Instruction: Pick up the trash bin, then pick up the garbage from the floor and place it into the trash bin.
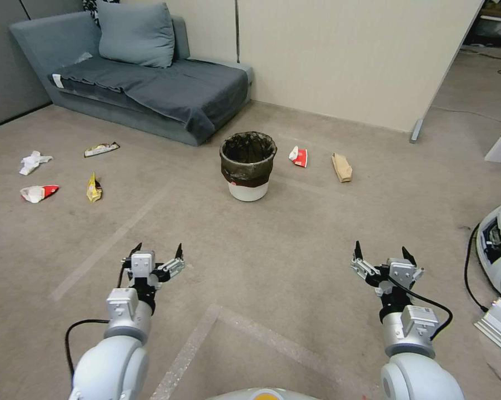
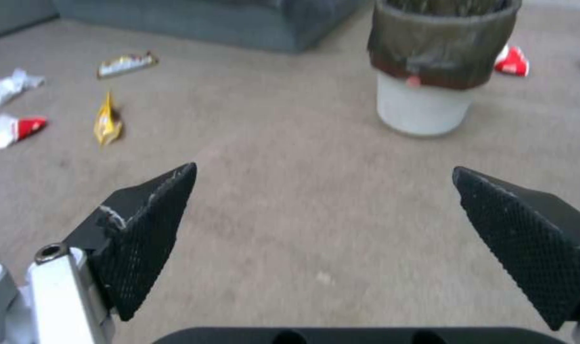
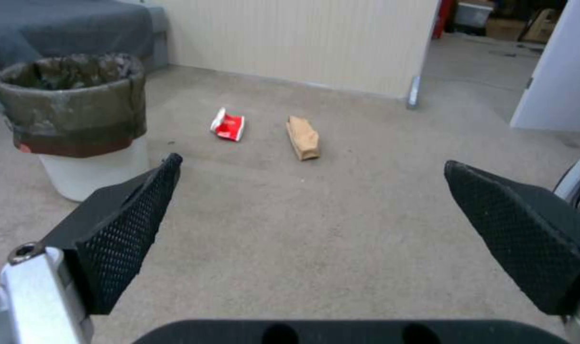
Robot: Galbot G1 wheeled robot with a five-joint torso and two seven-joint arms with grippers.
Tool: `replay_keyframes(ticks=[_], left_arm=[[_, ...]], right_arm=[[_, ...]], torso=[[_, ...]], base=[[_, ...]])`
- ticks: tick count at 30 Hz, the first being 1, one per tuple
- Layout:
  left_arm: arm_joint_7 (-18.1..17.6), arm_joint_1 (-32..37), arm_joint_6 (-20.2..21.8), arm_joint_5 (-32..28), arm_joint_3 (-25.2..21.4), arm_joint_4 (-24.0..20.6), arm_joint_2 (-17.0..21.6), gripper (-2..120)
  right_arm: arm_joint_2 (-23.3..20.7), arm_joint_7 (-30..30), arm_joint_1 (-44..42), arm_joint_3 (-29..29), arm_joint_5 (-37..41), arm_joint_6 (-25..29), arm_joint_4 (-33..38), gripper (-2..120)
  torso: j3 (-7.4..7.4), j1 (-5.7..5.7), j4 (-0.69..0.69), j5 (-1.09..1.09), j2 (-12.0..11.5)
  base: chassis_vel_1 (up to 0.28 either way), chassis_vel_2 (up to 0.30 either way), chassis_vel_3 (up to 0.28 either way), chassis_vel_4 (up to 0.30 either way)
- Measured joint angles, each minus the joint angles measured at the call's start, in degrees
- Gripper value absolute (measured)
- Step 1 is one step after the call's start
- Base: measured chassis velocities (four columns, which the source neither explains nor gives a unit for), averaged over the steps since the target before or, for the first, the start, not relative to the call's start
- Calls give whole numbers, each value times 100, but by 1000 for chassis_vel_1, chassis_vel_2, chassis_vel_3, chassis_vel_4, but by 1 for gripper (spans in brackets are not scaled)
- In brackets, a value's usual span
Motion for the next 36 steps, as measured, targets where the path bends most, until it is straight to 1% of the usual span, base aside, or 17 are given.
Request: replay_keyframes(ticks=[1,2,4,5,14,19,28,36], left_arm=[[-109,79,366,-145,-55,-223,109,100],[-164,124,578,-227,-84,-349,169,100],[-160,125,650,-233,-99,-416,204,100],[-109,95,679,-199,-106,-480,229,100],[-59,50,599,-103,-80,-431,180,100],[-13,-7,550,-66,-75,-468,240,100],[-235,-47,905,-98,-79,-520,307,100],[-253,-72,954,-64,-68,-494,328,100]], right_arm=[[6,-21,15,-6,-4,21,-32,100],[7,-40,26,-6,-11,39,-59,100],[7,-43,32,-7,-12,50,-77,100],[7,-45,39,-10,-13,57,-98,100],[-21,-69,94,2,-11,101,-176,100],[-15,-94,95,18,-11,130,-151,100],[-25,-111,117,24,28,132,-139,100],[-13,-93,189,13,43,130,-209,100]], torso=[[0,0,0,1,0],[0,0,0,0,0],[0,0,2,1,0],[0,0,-1,2,0],[0,0,0,1,0],[1,0,0,1,0],[1,0,0,0,0],[1,0,0,1,0]], base=[[0,0,0,0],[0,0,0,0],[0,0,0,0],[0,0,0,0],[0,0,0,0],[0,0,0,0],[0,0,0,0],[0,0,0,0]])
